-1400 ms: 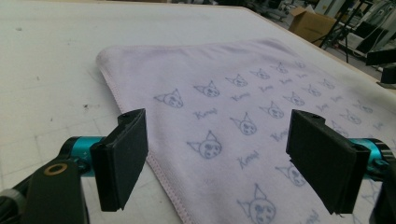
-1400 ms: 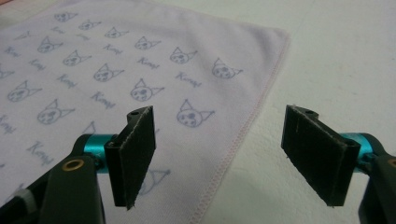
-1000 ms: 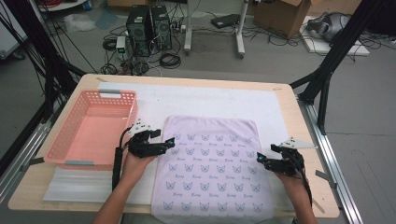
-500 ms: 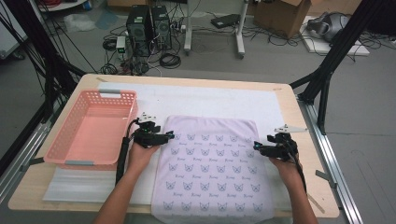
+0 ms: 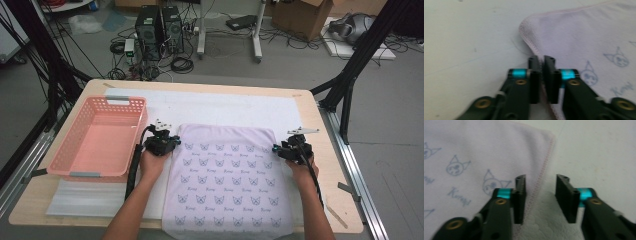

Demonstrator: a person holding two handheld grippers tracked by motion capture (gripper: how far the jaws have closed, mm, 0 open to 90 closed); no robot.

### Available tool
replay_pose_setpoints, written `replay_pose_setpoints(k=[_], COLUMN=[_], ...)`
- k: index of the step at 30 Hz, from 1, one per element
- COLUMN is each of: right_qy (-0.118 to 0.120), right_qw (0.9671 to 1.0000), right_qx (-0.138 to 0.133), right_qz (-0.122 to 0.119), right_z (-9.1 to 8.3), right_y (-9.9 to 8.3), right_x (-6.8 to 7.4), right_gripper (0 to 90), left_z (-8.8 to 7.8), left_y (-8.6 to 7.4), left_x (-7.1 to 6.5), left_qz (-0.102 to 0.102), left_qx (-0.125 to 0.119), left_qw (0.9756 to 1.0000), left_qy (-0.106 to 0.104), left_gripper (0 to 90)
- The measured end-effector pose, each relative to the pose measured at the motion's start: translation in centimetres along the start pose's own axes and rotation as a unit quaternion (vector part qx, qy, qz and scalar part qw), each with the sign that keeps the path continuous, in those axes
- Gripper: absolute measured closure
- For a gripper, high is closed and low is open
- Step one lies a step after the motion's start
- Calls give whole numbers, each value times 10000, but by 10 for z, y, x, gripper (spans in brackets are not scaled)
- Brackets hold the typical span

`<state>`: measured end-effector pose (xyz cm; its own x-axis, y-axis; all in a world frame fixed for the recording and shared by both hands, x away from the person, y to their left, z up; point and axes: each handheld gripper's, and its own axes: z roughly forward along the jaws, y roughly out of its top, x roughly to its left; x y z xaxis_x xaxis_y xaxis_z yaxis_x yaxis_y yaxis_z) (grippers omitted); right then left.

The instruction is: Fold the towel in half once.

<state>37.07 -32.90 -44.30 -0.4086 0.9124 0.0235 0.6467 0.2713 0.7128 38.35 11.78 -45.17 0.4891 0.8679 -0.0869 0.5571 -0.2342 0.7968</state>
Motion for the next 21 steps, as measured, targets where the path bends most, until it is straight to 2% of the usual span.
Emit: replay_pose_setpoints(k=[2,3,5,6,8,10,11,13,15,18,21], right_qy=[156,201,189,224,139,167,160,114,36,-52,-63], right_qw=[9999,9997,9998,9997,9998,9997,9996,9996,9996,9992,9978], right_qx=[29,47,101,122,105,4,-44,-126,-240,-376,-606], right_qz=[-47,-87,-39,7,55,198,237,219,125,115,274], right_z=[0,0,0,-1,-3,-6,-8,-11,-14,-17,-21], right_y=[1,1,2,3,4,4,5,8,13,22,31], right_x=[3,5,5,3,-3,-13,-16,-20,-20,-23,-29], right_gripper=[865,878,890,893,895,895,896,896,896,896,896], left_z=[-1,-1,-3,-5,-10,-15,-16,-15,-16,-18,-19], left_y=[0,0,1,3,8,12,13,16,22,36,47], left_x=[2,3,4,4,5,7,8,9,10,14,15], left_qz=[-77,-180,-281,-318,-430,-502,-584,-574,-637,-737,-773], left_qx=[18,13,-57,-156,-357,-587,-627,-562,-644,-765,-841], left_qw=[10000,9998,9994,9992,9982,9968,9961,9966,9957,9942,9933], left_qy=[-59,-111,-168,-168,-200,-207,-212,-196,-189,-163,-179], left_gripper=[880,882,883,883,884,885,885,885,885,885,885])
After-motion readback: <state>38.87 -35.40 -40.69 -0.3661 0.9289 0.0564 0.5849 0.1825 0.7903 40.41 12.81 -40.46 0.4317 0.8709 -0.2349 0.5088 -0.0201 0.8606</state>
